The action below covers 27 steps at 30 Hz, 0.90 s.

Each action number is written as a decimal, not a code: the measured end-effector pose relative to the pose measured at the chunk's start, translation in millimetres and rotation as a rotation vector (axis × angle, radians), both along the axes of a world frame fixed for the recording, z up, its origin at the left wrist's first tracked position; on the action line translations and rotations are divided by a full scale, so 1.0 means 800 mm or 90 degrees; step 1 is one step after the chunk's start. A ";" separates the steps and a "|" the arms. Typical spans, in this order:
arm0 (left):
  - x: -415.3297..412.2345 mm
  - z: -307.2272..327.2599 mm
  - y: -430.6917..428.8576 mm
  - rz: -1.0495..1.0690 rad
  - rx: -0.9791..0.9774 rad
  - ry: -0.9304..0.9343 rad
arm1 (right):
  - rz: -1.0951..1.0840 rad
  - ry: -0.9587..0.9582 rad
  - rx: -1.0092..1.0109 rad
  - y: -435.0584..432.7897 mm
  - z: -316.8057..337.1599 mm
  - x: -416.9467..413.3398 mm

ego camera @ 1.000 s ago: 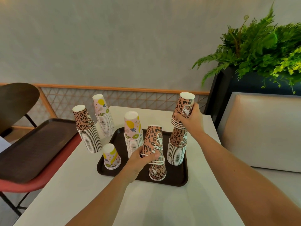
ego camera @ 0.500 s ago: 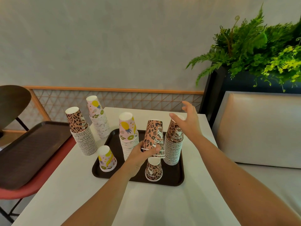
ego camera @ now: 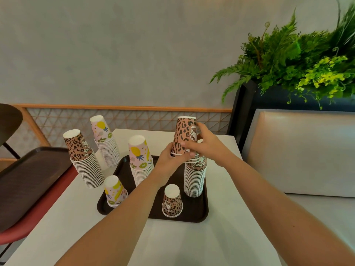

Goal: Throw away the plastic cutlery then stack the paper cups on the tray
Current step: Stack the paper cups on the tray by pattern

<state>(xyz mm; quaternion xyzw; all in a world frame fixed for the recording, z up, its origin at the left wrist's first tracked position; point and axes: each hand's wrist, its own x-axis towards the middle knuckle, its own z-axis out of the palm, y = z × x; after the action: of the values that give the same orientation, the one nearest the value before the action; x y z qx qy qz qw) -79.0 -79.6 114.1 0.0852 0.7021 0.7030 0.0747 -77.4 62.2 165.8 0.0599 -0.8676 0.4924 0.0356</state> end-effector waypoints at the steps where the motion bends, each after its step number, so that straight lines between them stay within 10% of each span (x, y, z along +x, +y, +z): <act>1: -0.005 0.005 0.005 -0.008 -0.001 0.010 | -0.008 0.007 -0.018 0.004 0.004 -0.002; 27: -0.047 0.037 0.047 0.028 -0.047 -0.017 | -0.052 0.068 -0.080 0.057 -0.040 -0.046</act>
<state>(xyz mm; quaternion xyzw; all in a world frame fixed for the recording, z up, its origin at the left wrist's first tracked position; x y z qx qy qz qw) -117.0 -41.9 143.5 0.0580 0.7285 0.6788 0.0717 -113.9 108.1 133.7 0.0480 -0.8334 0.5404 0.1056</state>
